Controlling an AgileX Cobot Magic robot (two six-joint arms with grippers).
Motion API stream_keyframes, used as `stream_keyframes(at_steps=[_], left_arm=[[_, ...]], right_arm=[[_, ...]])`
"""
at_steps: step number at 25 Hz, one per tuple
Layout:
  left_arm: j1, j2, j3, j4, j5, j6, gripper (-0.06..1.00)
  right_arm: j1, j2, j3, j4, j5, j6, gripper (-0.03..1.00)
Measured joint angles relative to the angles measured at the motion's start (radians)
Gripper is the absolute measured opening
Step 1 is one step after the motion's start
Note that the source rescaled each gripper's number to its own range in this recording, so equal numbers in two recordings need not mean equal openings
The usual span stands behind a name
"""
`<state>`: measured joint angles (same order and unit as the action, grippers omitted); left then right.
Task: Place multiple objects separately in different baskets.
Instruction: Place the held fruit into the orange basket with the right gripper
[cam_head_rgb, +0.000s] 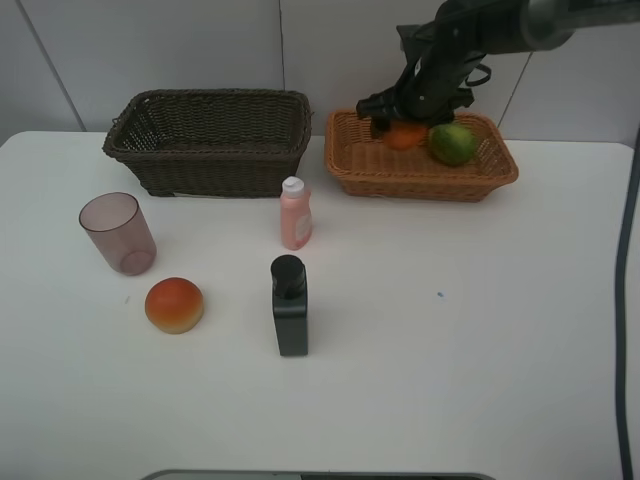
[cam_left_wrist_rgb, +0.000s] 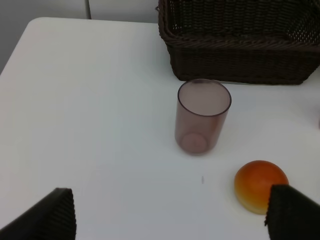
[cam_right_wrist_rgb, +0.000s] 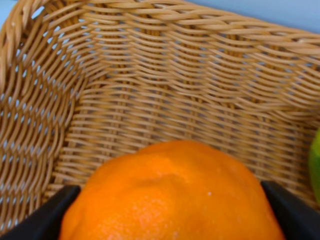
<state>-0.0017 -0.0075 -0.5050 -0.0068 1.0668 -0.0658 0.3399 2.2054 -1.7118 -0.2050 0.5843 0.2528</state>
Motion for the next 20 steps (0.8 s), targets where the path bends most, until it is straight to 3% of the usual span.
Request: stream_keyframes(at_steps=[6, 15, 16, 18, 20], left_arm=[[0.000, 0.000, 0.000, 0.000, 0.000, 0.000, 0.98], [0.000, 0.000, 0.000, 0.000, 0.000, 0.000, 0.98], [0.000, 0.000, 0.000, 0.000, 0.000, 0.000, 0.98], [0.000, 0.000, 0.000, 0.000, 0.000, 0.000, 0.98], [0.000, 0.000, 0.000, 0.000, 0.000, 0.000, 0.98]], right_arm=[[0.000, 0.046, 0.000, 0.002, -0.072, 0.000, 0.58], [0.000, 0.076, 0.000, 0.006, -0.081, 0.000, 0.60], [0.000, 0.076, 0.000, 0.006, -0.081, 0.000, 0.65], [0.000, 0.076, -0.001, 0.006, -0.086, 0.000, 0.84], [0.000, 0.076, -0.002, 0.006, -0.088, 0.000, 0.94]])
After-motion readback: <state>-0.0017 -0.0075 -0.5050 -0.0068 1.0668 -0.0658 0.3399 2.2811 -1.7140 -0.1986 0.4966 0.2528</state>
